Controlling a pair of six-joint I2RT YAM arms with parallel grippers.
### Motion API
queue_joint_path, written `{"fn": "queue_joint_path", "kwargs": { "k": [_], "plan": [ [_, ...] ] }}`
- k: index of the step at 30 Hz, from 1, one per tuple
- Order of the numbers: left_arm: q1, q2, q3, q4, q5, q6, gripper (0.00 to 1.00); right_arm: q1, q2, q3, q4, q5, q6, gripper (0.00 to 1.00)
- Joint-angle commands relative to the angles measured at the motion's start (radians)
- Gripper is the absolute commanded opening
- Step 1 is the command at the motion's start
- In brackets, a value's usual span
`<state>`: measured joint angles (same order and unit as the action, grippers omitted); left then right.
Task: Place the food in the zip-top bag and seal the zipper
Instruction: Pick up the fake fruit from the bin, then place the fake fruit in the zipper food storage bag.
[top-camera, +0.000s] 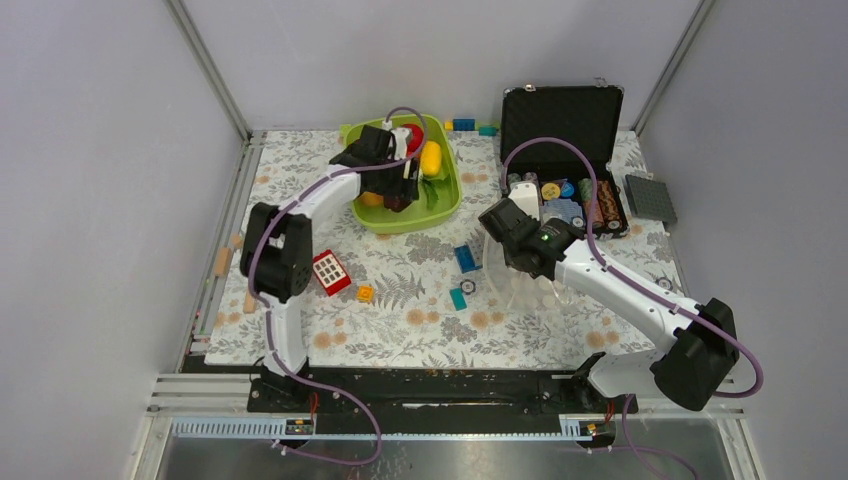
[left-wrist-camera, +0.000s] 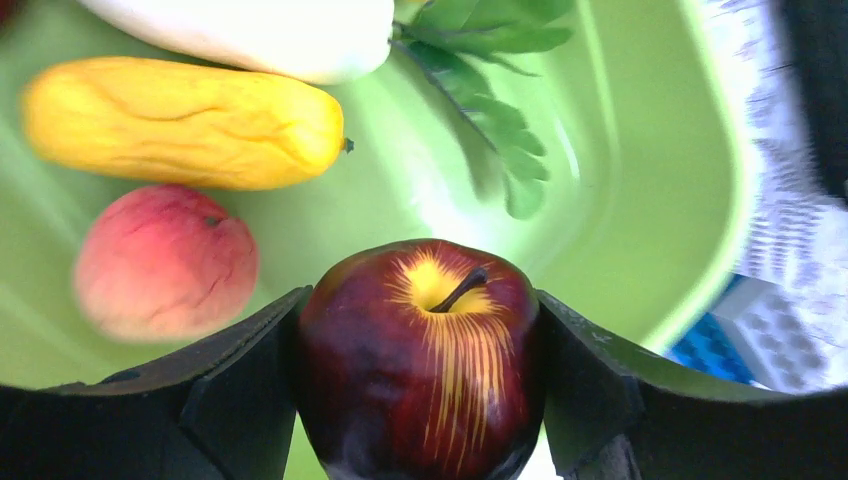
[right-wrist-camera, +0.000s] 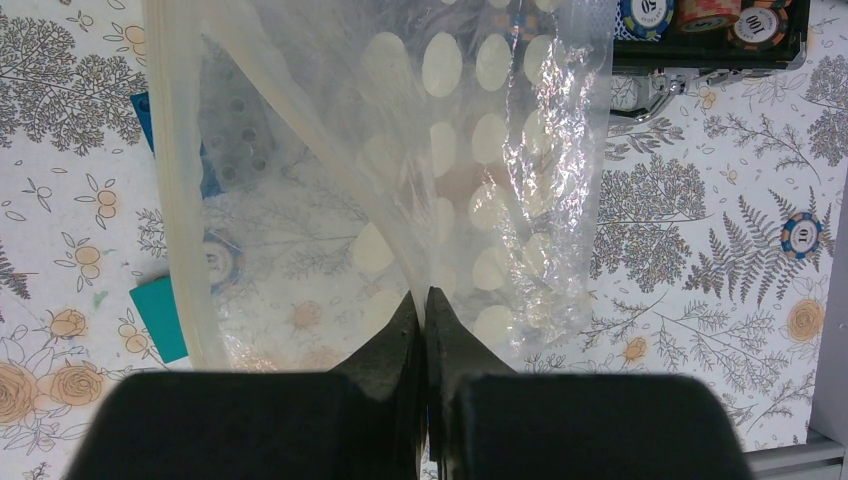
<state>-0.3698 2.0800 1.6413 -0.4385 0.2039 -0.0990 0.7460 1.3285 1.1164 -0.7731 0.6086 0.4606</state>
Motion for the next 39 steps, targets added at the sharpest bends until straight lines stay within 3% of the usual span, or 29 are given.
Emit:
{"fn": "queue_joint_path", "kwargs": {
  "k": [1, 10, 14, 18, 21, 29, 39],
  "plan": [
    [-0.024, -0.251, -0.075, 0.111, -0.074, -0.066, 0.26, -0.005, -0.019, 0.001, 0.008, 0.011, 0.017, 0.0],
    [-0.184, -0.59, -0.362, 0.241, -0.021, -0.128, 0.25, -0.004, -0.038, -0.003, 0.008, 0.011, 0.02, 0.0],
    [-0.254, -0.742, -0.512, 0.335, 0.108, -0.124, 0.26, -0.006, -0.044, -0.002, 0.009, 0.008, 0.027, 0.0],
    [-0.31, -0.828, -0.668, 0.605, 0.305, -0.229, 0.26, -0.01, -0.062, 0.004, 0.025, -0.079, 0.041, 0.0],
    [-0.335, -0.846, -0.75, 0.813, 0.375, -0.373, 0.22, -0.012, -0.083, 0.0, 0.057, -0.162, 0.052, 0.0],
    [-0.446, -0.736, -0.81, 1.187, 0.307, -0.559, 0.13, -0.011, -0.148, -0.035, 0.136, -0.286, 0.098, 0.0],
    [-0.49, -0.62, -0.863, 1.284, 0.079, -0.556, 0.12, -0.012, -0.244, -0.041, 0.136, -0.382, 0.123, 0.0]
  ]
}}
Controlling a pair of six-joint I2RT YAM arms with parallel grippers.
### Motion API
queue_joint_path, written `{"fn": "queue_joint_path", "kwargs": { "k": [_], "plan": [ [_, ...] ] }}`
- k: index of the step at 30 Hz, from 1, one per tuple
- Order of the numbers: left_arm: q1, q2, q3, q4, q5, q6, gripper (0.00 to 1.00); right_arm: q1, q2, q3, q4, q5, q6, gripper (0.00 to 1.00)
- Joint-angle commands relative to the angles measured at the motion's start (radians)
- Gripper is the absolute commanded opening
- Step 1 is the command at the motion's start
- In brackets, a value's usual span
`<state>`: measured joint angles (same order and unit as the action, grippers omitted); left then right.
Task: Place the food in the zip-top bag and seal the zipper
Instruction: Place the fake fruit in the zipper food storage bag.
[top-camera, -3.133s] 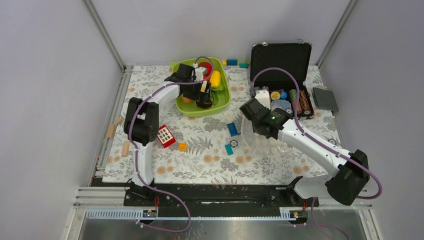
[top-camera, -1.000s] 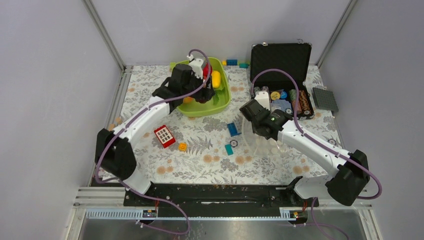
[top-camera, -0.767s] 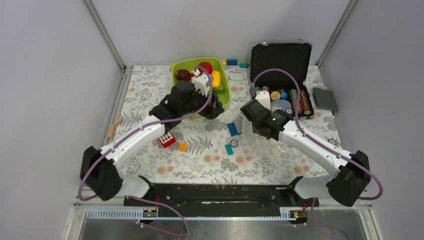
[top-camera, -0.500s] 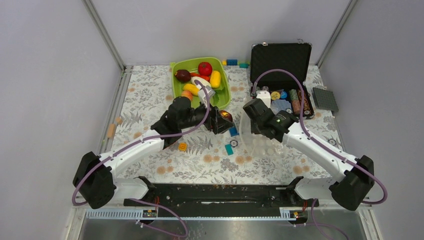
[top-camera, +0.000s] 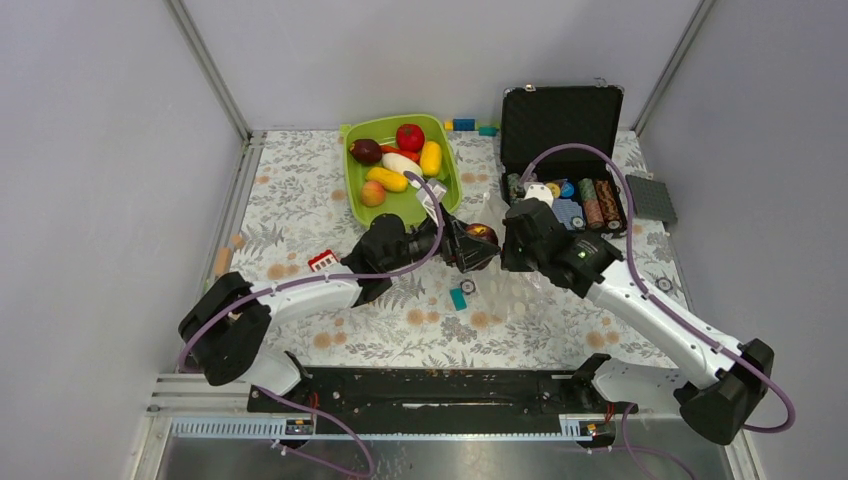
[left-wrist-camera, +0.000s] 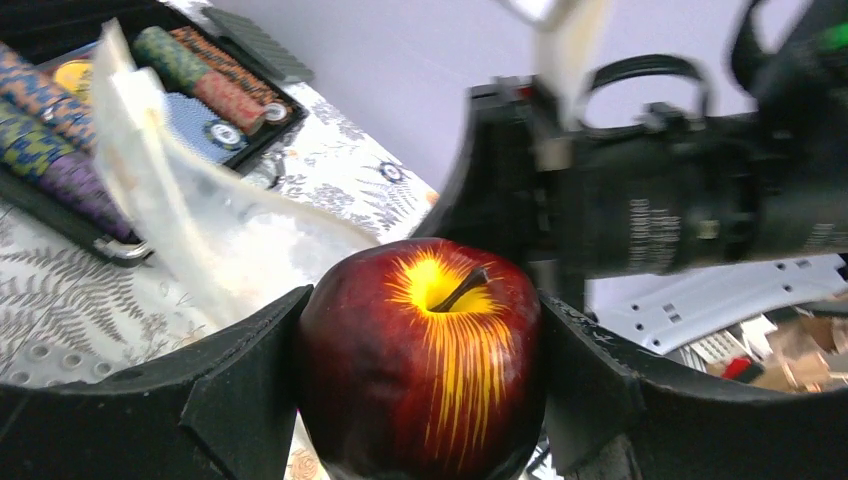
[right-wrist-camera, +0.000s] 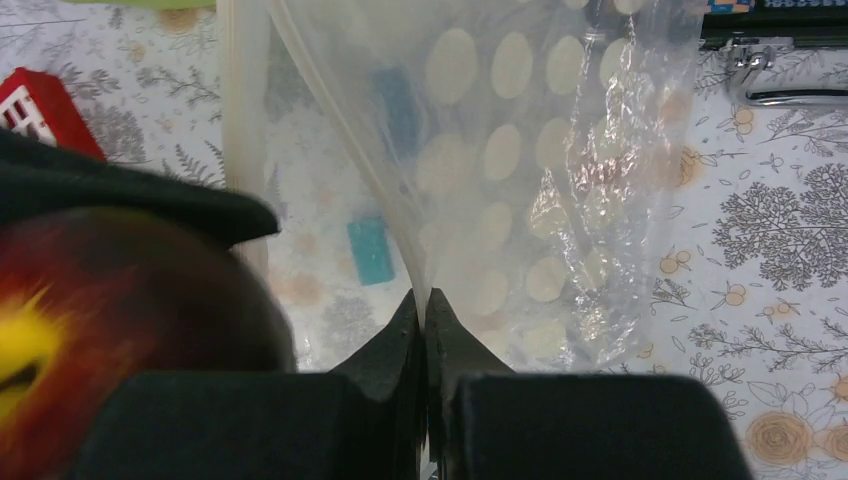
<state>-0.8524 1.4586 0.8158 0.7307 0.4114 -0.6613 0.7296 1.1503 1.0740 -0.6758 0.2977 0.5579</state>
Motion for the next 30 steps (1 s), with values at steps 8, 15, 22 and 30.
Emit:
{"fn": "queue_joint_path", "kwargs": {
  "k": [8, 15, 22, 30],
  "plan": [
    [-0.037, -0.025, -0.096, 0.097, -0.271, 0.049, 0.13, 0.004, -0.111, 0.03, 0.053, -0.218, 0.023, 0.0],
    [-0.041, -0.05, -0.081, 0.011, -0.271, 0.044, 0.63, 0.004, -0.113, 0.026, 0.054, -0.216, 0.028, 0.0],
    [-0.042, -0.091, -0.008, -0.159, -0.142, 0.075, 0.99, -0.003, -0.099, 0.021, 0.047, -0.181, 0.028, 0.0],
    [-0.04, -0.154, 0.037, -0.284, -0.069, 0.081, 0.99, -0.032, -0.09, 0.019, 0.047, -0.198, 0.039, 0.0]
  ]
}}
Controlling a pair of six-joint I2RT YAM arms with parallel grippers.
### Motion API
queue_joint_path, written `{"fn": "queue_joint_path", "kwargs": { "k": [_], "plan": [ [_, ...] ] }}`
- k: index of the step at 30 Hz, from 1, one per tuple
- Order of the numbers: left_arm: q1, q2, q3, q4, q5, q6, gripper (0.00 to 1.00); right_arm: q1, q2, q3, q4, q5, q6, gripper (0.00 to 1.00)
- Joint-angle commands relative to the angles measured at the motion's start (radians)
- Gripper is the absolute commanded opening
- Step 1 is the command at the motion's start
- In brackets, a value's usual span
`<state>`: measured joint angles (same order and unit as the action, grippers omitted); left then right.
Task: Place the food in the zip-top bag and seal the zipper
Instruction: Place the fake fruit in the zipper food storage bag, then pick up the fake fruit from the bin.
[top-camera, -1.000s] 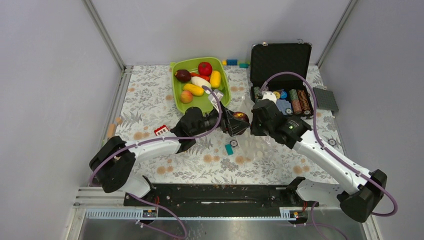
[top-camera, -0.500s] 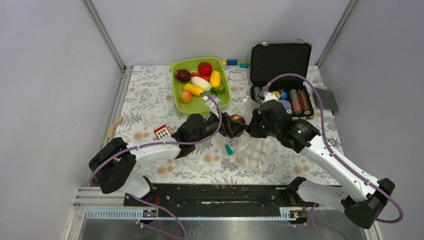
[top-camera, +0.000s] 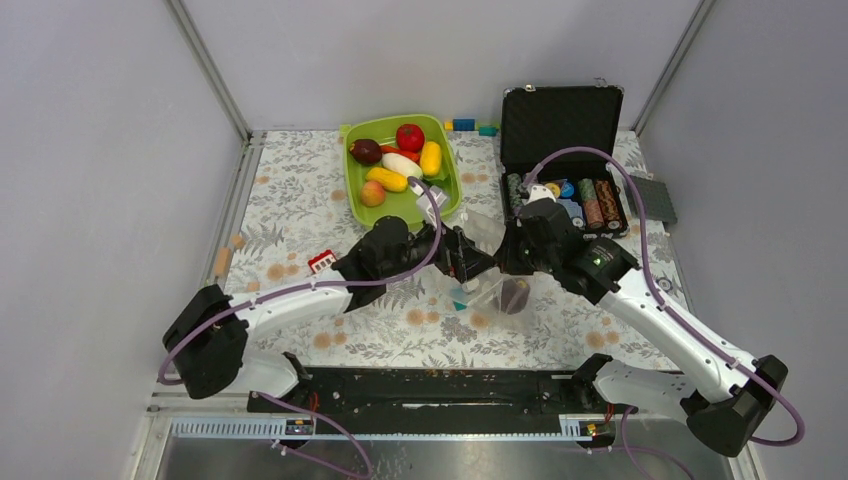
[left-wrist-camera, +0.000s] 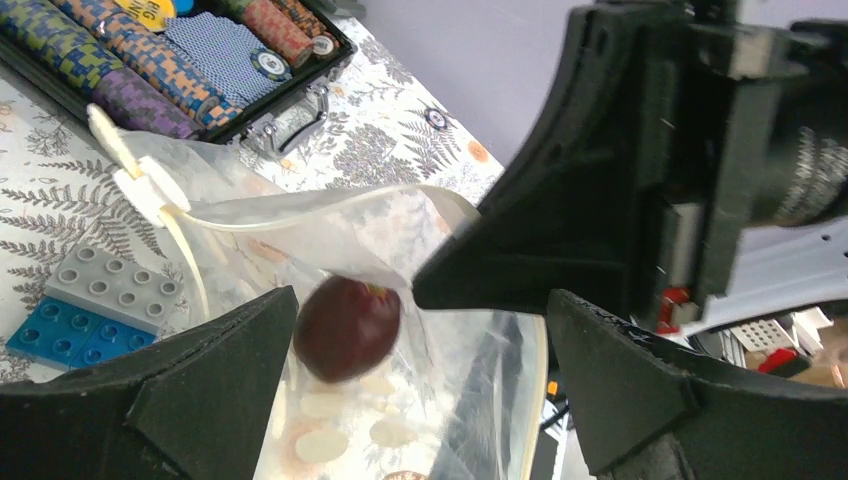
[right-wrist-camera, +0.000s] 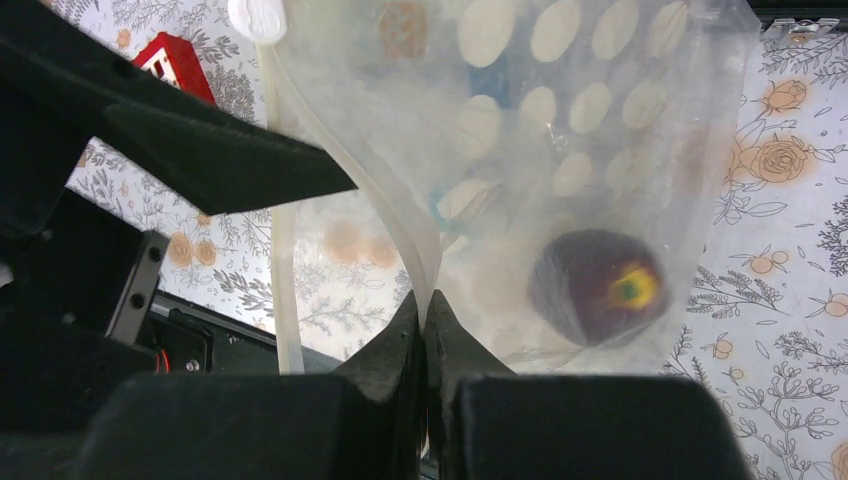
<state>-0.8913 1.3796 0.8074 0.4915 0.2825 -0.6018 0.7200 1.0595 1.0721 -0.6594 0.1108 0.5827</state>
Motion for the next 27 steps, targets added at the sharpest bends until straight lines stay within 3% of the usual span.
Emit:
{"fn": "queue_joint_path", "kwargs": {
  "k": [1, 4, 8, 12, 16, 19, 21, 23, 27],
  "plan": [
    [-0.002, -0.094, 0.048, -0.062, 0.055, 0.027, 0.99, -0.031, 0.001, 0.019, 0.03, -0.021, 0.017, 0.0],
    [-0.003, -0.159, 0.059, -0.162, -0.026, 0.061, 0.99, -0.057, -0.001, 0.013, 0.03, -0.045, 0.017, 0.0],
    [0.001, -0.227, 0.111, -0.376, -0.263, 0.113, 0.99, -0.097, -0.005, -0.002, 0.029, -0.054, -0.004, 0.0],
    [0.067, -0.173, 0.208, -0.582, -0.445, 0.119, 0.99, -0.132, -0.009, -0.015, 0.026, -0.042, -0.035, 0.0],
    [0.222, -0.055, 0.297, -0.631, -0.397, 0.197, 0.99, -0.155, 0.003, -0.019, 0.011, -0.027, -0.057, 0.0],
    [0.348, 0.097, 0.404, -0.611, -0.255, 0.268, 0.99, -0.162, 0.02, -0.024, 0.016, -0.029, -0.069, 0.0],
    [0.427, 0.202, 0.489, -0.613, -0.086, 0.362, 0.99, -0.169, 0.034, -0.021, 0.015, -0.048, -0.081, 0.0],
    [0.5, 0.293, 0.59, -0.669, -0.03, 0.406, 0.99, -0.174, 0.043, -0.025, 0.016, -0.063, -0.088, 0.0],
    [0.602, 0.485, 0.806, -0.86, -0.135, 0.404, 0.99, -0.186, 0.04, -0.035, 0.015, -0.055, -0.093, 0.0]
  ]
}}
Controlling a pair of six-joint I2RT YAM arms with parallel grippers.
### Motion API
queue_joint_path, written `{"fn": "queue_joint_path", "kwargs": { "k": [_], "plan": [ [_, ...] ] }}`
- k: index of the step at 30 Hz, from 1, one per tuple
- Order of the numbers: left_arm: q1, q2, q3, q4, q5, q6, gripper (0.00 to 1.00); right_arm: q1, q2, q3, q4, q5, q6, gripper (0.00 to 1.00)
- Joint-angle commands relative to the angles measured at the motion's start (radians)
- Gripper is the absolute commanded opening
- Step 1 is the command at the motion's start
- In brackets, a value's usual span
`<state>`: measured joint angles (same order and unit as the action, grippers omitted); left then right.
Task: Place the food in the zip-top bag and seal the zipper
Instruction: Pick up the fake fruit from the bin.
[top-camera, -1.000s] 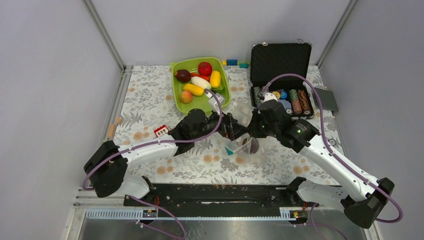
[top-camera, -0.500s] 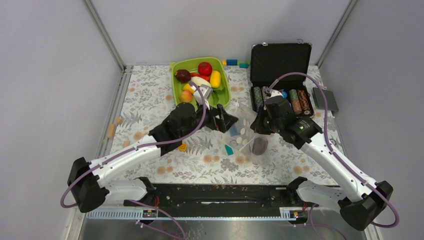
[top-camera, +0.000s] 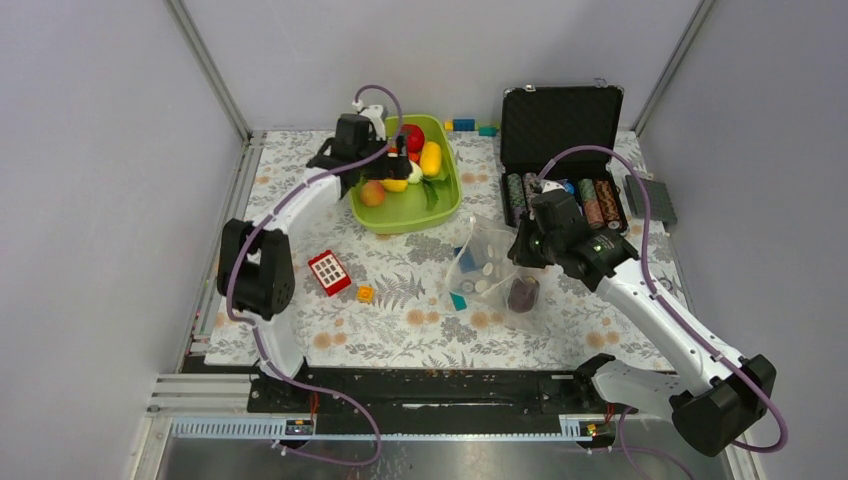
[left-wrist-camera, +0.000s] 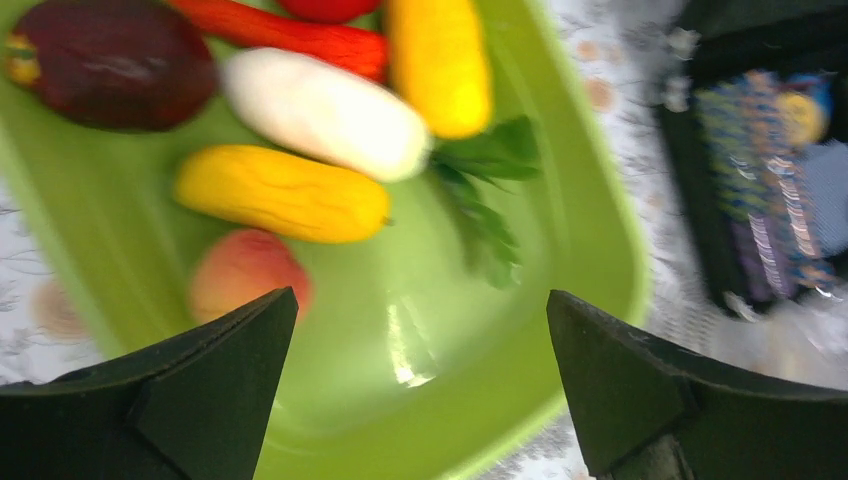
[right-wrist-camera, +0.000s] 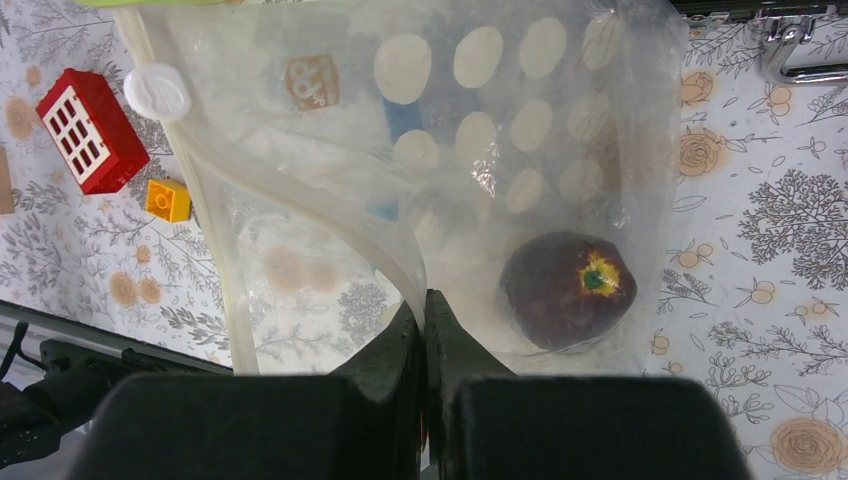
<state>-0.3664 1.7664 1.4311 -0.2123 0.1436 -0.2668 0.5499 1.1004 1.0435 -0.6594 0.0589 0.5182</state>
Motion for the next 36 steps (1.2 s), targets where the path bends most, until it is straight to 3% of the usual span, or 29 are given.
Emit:
{"fn": "queue_joint_path", "kwargs": {
  "k": [1, 6, 13, 24, 31, 36],
  "plan": [
    [0.084, 0.136, 0.226, -0.196, 0.0, 0.083, 0.99, -0.017, -0.003, -0.009, 0.016, -0.001, -0.03, 0.0],
    [0.089, 0.289, 0.308, -0.249, 0.085, 0.169, 0.99, -0.023, 0.004, -0.017, 0.026, -0.016, -0.034, 0.0],
    [0.09, 0.364, 0.355, -0.319, -0.134, 0.188, 0.99, -0.027, 0.004, -0.028, 0.027, -0.015, -0.032, 0.0],
    [0.09, 0.377, 0.345, -0.317, -0.219, 0.199, 0.99, -0.028, 0.0, -0.032, 0.027, -0.009, -0.032, 0.0],
    [0.09, 0.413, 0.379, -0.373, -0.158, 0.203, 0.96, -0.028, -0.005, -0.035, 0.027, 0.003, -0.03, 0.0],
    [0.09, 0.445, 0.398, -0.417, -0.113, 0.168, 0.87, -0.028, -0.008, -0.038, 0.027, 0.006, -0.031, 0.0]
  ]
}}
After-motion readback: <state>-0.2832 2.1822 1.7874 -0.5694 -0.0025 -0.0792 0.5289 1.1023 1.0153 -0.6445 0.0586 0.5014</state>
